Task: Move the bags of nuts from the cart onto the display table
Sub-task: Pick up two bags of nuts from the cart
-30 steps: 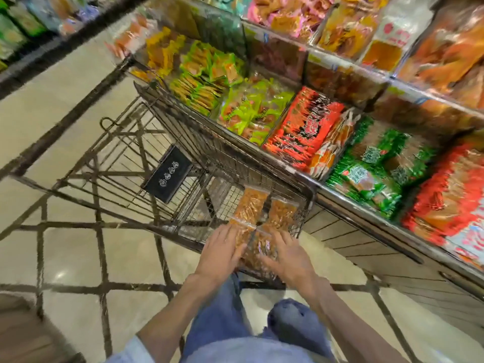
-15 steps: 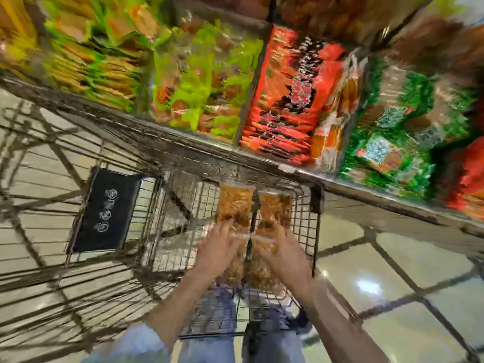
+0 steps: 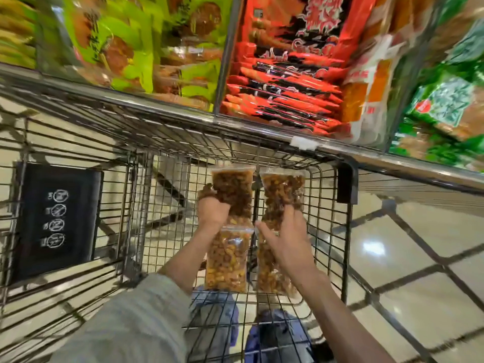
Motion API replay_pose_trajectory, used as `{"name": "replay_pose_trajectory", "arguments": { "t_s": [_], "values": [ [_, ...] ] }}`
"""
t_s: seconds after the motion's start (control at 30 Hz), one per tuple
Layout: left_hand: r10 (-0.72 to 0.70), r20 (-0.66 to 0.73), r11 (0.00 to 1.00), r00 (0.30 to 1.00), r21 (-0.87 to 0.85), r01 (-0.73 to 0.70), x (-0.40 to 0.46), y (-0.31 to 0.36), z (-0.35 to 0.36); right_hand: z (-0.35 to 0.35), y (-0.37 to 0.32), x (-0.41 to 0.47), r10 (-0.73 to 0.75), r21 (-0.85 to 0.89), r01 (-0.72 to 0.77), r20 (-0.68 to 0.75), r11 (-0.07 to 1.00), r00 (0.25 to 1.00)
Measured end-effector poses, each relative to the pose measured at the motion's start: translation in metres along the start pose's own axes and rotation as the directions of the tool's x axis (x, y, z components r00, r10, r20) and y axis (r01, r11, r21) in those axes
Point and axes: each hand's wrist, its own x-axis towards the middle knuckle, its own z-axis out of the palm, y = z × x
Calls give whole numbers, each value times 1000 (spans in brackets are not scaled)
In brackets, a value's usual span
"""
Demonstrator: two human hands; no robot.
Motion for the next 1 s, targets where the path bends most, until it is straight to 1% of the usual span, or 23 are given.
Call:
{"name": "replay_pose_trajectory", "arguments": {
  "t_s": [0.13,0.23,0.33,0.4,0.47,0.53,0.6,0.7,0.8,0.9,1.0],
  "values": [
    [7,39,986,999,-165,0,1,1,-13,-3,-5,3,72,29,-73,23,997,997],
    [45,64,981,997,-192,-32,-8,-4,-22,-3,-11,10,127,17,-127,12,992,992],
    [62,25,971,998,-233,-54,-21,-10,-33,-3,-20,20,211,25,-211,16,977,977],
    [68,-19,962,998,-262,-71,-24,-21,-38,0,-25,26,258,13,-257,-36,966,966],
    [55,-9,946,998,-319,-55,-24,-33,-43,8,-28,33,309,-7,-310,-79,951,948],
    [34,14,917,999,-398,-26,-25,-42,-47,18,-27,42,377,-6,-378,-76,926,923],
    [31,31,891,999,-454,-14,-27,-45,-51,21,-25,51,445,52,-443,-29,895,895],
    [47,57,886,997,-464,-15,-28,-50,-52,17,-18,62,529,216,-519,15,827,849],
    [21,121,879,992,-475,39,-29,-52,-54,19,-15,65,530,322,-508,24,799,848],
    [9,190,836,982,-540,97,-33,-53,-56,24,-13,64,442,323,-433,47,842,896],
    [21,214,825,977,-555,104,-38,-55,-59,28,-10,61,375,386,-361,44,849,926]
  ]
}}
